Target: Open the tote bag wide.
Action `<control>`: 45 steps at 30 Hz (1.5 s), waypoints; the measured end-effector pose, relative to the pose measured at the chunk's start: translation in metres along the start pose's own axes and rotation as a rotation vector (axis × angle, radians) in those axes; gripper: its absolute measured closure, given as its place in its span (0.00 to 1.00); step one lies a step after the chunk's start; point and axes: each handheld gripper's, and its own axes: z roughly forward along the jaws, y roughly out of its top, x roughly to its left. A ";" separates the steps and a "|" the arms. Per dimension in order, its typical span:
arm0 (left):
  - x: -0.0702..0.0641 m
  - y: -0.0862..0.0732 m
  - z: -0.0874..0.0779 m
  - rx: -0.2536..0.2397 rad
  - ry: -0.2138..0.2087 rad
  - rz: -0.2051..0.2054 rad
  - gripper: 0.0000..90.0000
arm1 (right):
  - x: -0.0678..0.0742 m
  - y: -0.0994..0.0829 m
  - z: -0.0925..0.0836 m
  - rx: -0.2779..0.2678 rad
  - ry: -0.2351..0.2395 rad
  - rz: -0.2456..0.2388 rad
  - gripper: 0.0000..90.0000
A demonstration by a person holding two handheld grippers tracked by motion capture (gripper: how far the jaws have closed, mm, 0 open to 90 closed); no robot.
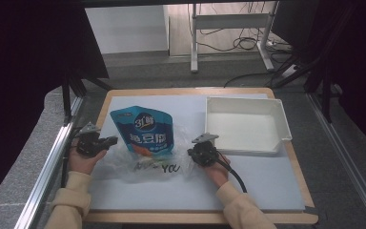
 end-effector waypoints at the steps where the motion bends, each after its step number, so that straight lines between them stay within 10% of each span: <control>1: 0.001 -0.003 0.005 0.006 0.009 -0.012 0.97 | 0.000 0.000 0.000 -0.004 0.000 -0.001 0.97; 14: 0.004 -0.020 0.050 0.118 0.031 -0.045 0.97 | -0.003 0.000 0.000 -0.005 0.000 0.004 0.97; 26: 0.007 -0.024 0.050 0.106 0.007 -0.083 0.97 | -0.004 -0.001 -0.001 -0.008 -0.008 0.003 0.97; 31: 0.007 -0.024 0.050 0.105 0.006 -0.080 0.97 | -0.002 0.003 -0.008 -0.019 0.004 -0.016 0.79; 37: 0.007 -0.025 0.050 0.105 0.006 -0.077 0.97 | 0.005 0.024 -0.052 -0.167 0.030 -0.017 0.62; 45: 0.006 -0.024 0.050 0.111 0.007 -0.074 0.97 | 0.035 0.039 -0.065 -0.176 0.189 -0.088 0.93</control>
